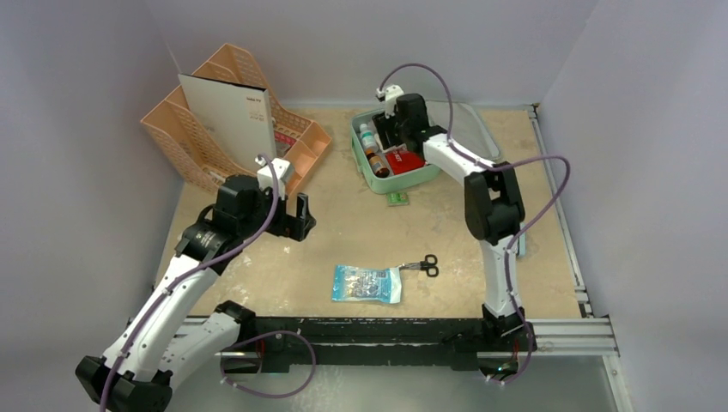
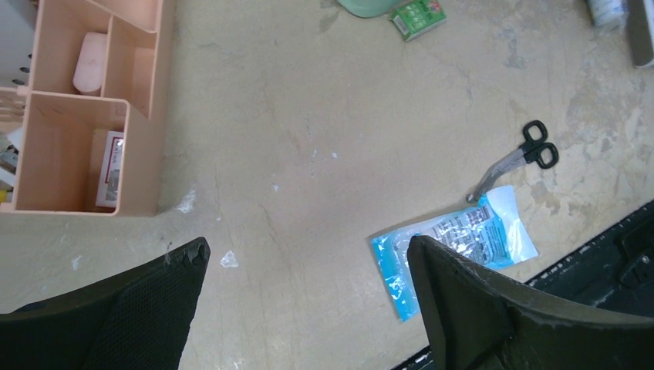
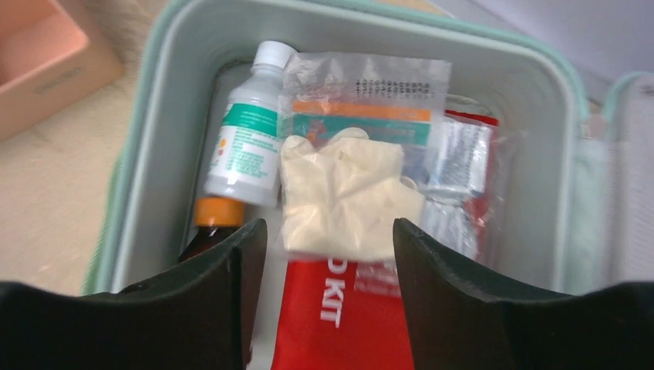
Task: Organize the medicine kit
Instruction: Place the medical item at the medicine box.
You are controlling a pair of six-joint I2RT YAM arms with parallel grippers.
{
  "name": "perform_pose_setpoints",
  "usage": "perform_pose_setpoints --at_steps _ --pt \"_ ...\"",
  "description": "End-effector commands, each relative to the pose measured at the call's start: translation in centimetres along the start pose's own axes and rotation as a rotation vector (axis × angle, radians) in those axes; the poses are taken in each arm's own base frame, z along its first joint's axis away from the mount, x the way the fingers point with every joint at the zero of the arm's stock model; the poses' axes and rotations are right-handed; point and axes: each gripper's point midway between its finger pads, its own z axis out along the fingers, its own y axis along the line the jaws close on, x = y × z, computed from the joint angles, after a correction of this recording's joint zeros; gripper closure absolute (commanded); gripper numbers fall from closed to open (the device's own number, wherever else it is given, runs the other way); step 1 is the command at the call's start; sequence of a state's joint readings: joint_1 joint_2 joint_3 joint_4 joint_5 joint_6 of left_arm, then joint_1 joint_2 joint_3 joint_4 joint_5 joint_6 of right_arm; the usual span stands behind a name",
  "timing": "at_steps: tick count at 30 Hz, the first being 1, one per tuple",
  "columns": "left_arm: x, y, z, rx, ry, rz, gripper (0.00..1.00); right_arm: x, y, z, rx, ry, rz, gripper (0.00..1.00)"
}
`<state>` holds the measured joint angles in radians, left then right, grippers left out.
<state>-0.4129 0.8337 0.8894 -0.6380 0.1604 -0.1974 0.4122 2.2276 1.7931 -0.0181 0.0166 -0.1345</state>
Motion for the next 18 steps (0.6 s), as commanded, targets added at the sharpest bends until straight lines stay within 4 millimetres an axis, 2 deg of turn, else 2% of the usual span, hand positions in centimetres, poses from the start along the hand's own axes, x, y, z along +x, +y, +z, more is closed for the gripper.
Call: perform_pose_setpoints --at_steps 1,2,6,8,14,18 --pt "-0.1 2.0 0.5 -0.118 0.008 -0.030 0.00 -6.5 0.0 -7.0 -0.004 -0.150 0.074 0.32" --pt "-0.1 2.6 0.6 -0.154 0.008 -0.047 0.00 -6.2 0.1 -7.9 -0.005 -0.146 0.090 0.28" --pt "0.1 5.5 1.0 -0.347 0.000 -0.176 0.00 -7.1 1.9 -12.5 -0.066 -0.201 0.154 0.10" --pt "0.2 6.7 0.8 -0.437 -0.001 -0.251 0.00 -6.5 3.2 -14.8 -0.104 -0.198 0.201 0.02" --pt "0.0 8.2 0.1 -0.586 -0.051 -0.476 0.00 -3.1 7.9 -20.6 -0.204 -0.181 0.282 0.01" --pt "0.8 11.7 -1.9 -0.813 -0.073 -0.683 0.00 -0.8 9.1 -23.0 -0.210 -0.124 0.322 0.01"
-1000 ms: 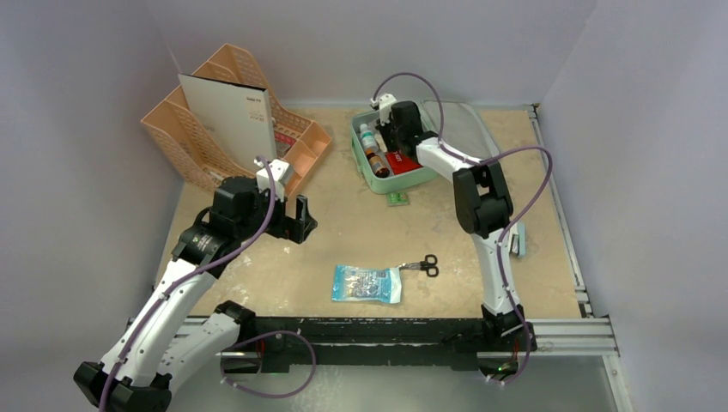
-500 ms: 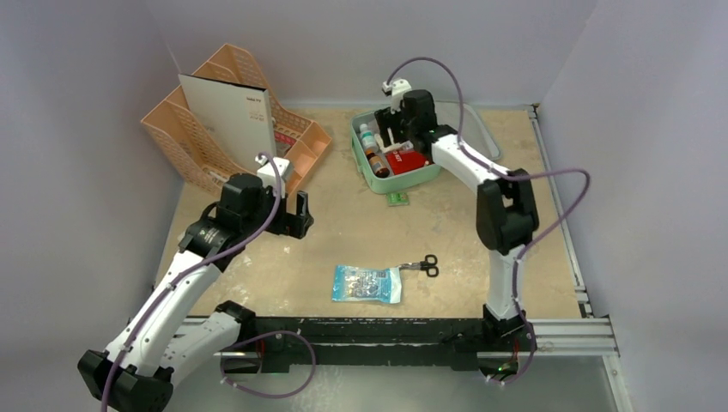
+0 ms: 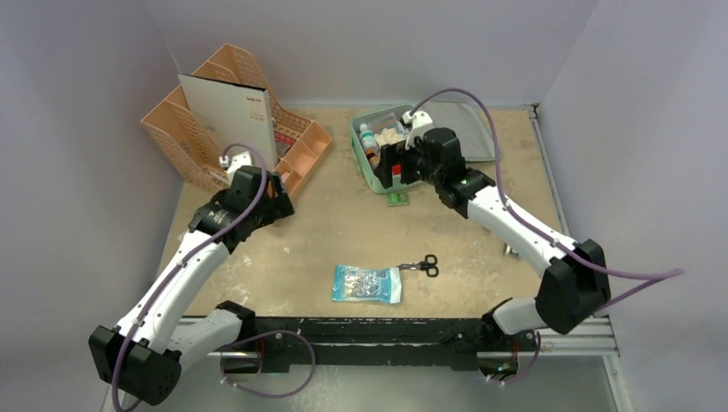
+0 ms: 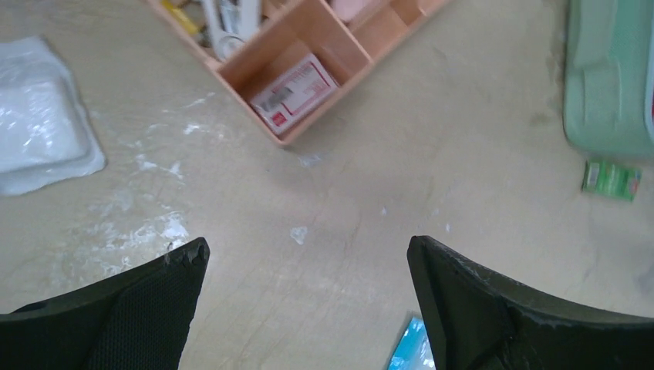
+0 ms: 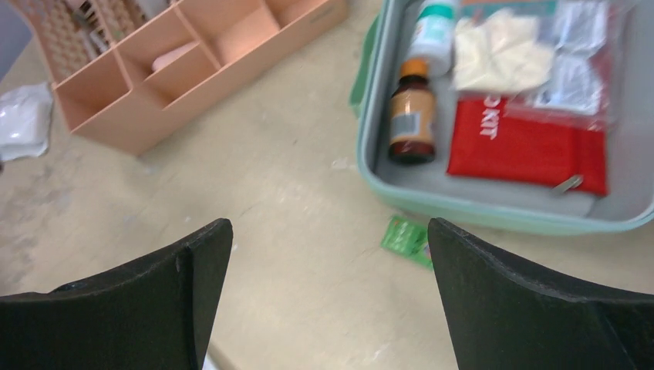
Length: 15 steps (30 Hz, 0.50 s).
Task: Organize the medicine kit
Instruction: Place the medical item at the medicine box, then pick up the medical item at the center of the board.
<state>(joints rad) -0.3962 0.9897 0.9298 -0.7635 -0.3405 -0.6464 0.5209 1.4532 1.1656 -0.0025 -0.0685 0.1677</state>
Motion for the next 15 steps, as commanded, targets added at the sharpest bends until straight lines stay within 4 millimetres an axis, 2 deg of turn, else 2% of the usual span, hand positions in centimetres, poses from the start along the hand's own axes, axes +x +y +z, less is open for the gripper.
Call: perform_pose_setpoints --at_steps 1,6,11,15 --pt "-2.7 4.7 -0.4 -0.263 -0.052 -0.354 0.01 1.4 1.6 -2.7 -0.015 0.038 0.103 0.01" --pt "-2.3 9.7 1.2 -0.413 0.055 -0.690 0.04 2.8 1.8 -4.8 0.008 0.118 0.173 0.01" --pt "-1.5 14.7 1.1 -0.637 0.018 -0.930 0.08 3.9 0.1 -6.4 0.111 0.151 0.163 0.01" --pt "-0.3 17.0 1.6 -0.732 -0.014 -1.098 0.12 4.7 0.1 -7.7 0.117 0.175 0.169 0.01"
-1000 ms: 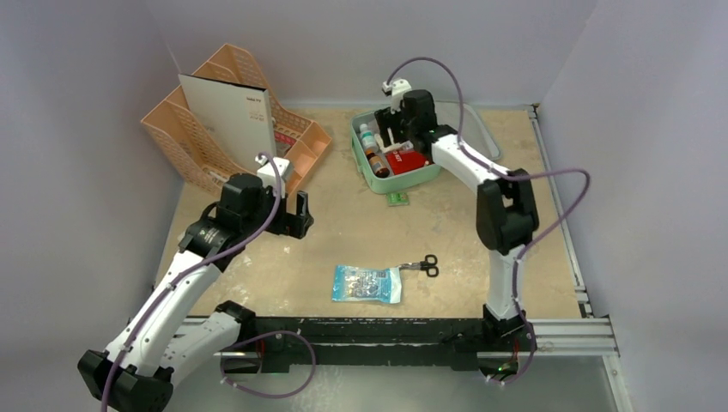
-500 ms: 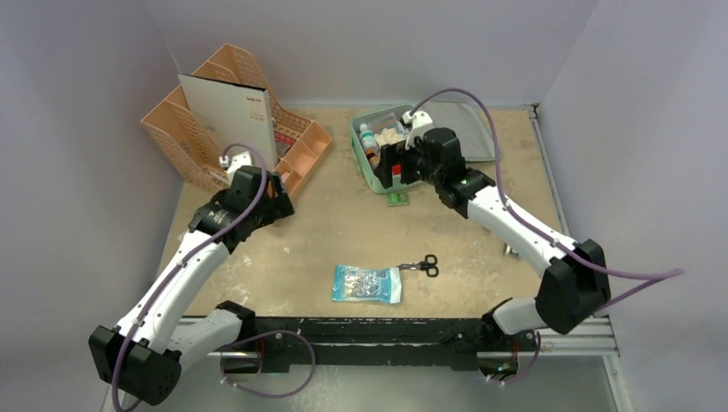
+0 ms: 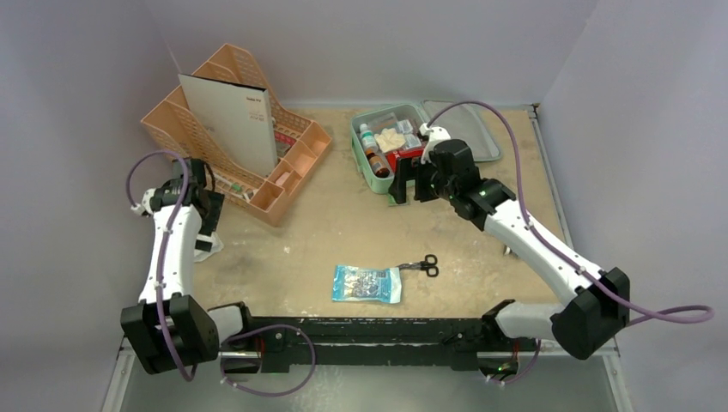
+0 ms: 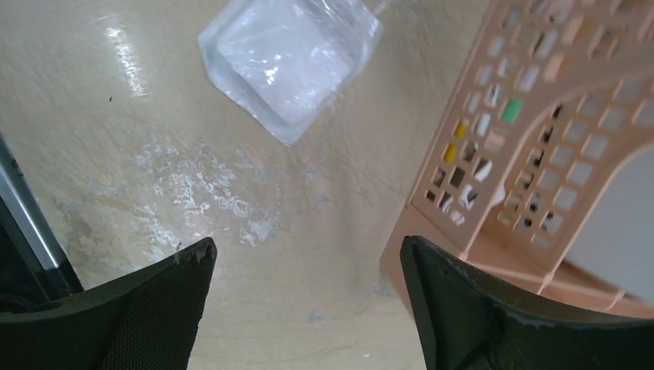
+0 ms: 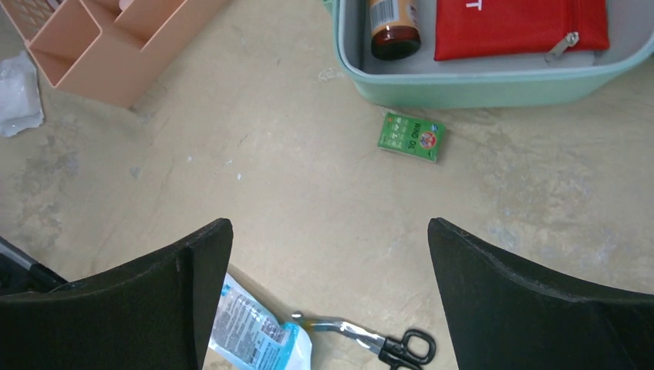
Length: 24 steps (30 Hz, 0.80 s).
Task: Organize the medicine kit
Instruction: Pick up the medical item at the center of the board.
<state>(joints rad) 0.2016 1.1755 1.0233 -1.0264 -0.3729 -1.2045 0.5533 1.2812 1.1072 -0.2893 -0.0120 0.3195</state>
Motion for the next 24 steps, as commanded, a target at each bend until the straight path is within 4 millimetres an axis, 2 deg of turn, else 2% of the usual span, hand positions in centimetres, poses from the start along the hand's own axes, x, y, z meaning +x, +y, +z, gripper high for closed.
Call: perform_pose_setpoints --at_steps 1,6,14,24 --pt "-1.3 1.4 1.4 -0.085 -0.034 -0.252 0.13 0.3 -1.0 -2.0 0.056 -0.001 0.023 0.01" --pt "-2.1 1.6 4.6 -0.121 -0.069 -0.357 0.17 0.6 0.6 -2.9 -0.037 0.018 0.001 0.01" --pt "-1.5 3.7 9.5 -0.249 0.025 -0.476 0.26 0.9 0.6 -3.8 -0.042 0.036 -0.037 0.01" --pt "-1.3 4.4 11.9 -0.283 0.049 -0.508 0.31 0.6 1.7 -4.2 -0.098 0.054 -0.039 0.01"
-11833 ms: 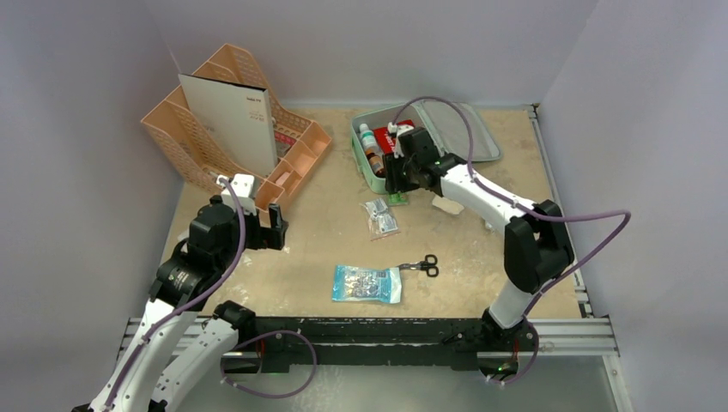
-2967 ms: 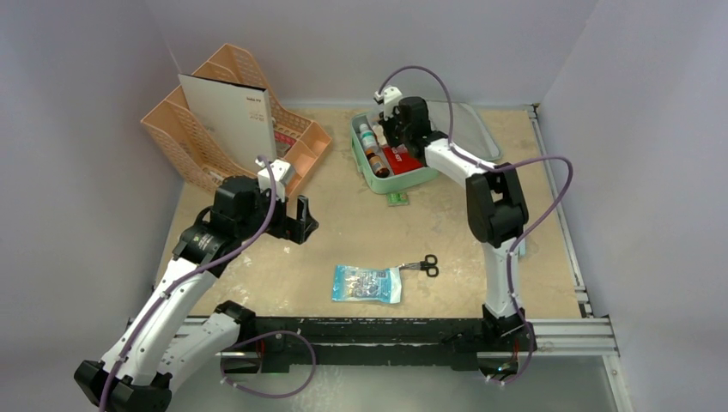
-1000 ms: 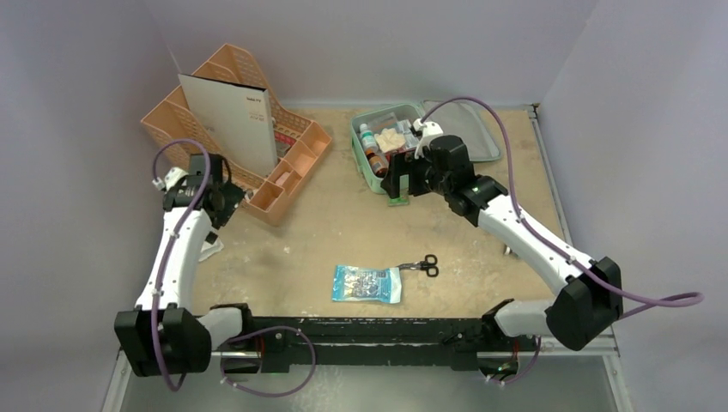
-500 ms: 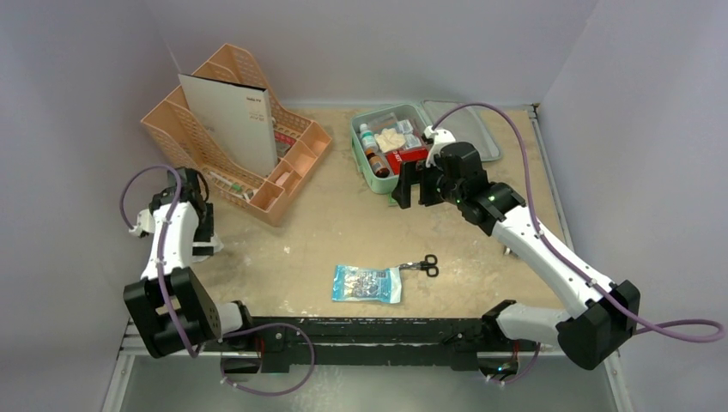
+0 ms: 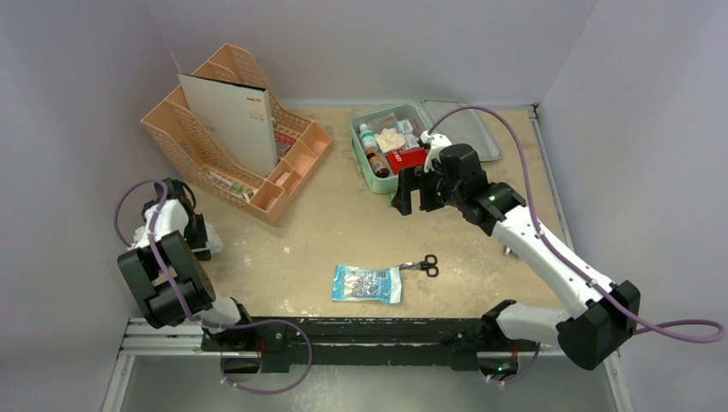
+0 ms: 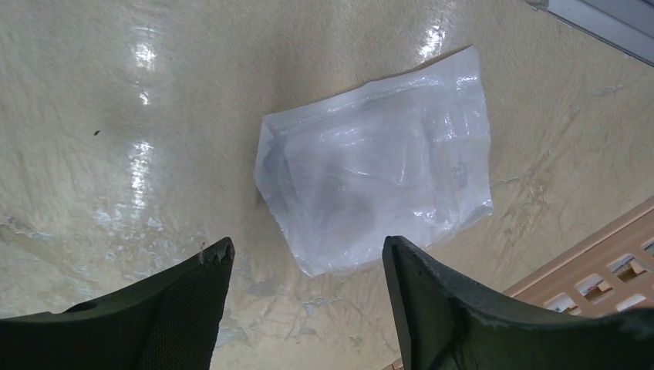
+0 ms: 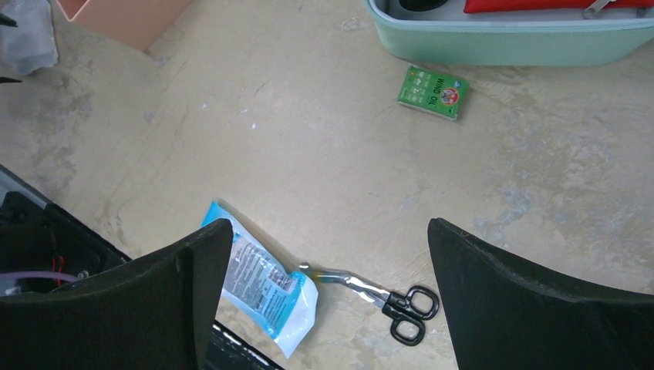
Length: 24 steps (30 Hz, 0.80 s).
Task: Organize the medicine kit
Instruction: Pick up the medical item at the center of the board.
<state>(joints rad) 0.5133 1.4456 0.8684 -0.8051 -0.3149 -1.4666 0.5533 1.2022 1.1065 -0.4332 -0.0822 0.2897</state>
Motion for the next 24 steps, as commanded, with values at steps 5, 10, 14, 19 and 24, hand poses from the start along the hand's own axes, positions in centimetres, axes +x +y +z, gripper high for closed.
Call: perform_pose_setpoints --at_steps 5,10,14,19,24 --pt "0.4 -0.2 2.5 -0.038 0.032 -0.034 0.35 -1.6 1.1 -2.0 -0.042 -0.031 -0.026 0.01" --pt "0.6 -0.4 3.1 -0.064 0.042 -0.009 0.44 -1.6 1.0 -2.8 -0.030 -0.038 -0.027 0.01" --pt "0.9 0.1 3.2 -0.075 0.054 -0.012 0.62 -1.4 0.8 -2.9 -0.023 -0.047 -0.028 0.01" --pt "0.6 0.1 2.5 -0.079 0.046 -0.006 0.76 -1.4 0.7 -3.0 -0.016 -0.031 -0.043 0.01" --pt "0.4 0.0 1.8 -0.057 0.049 0.010 0.99 -1.8 -0.8 -4.3 0.073 -0.038 -0.080 0.01"
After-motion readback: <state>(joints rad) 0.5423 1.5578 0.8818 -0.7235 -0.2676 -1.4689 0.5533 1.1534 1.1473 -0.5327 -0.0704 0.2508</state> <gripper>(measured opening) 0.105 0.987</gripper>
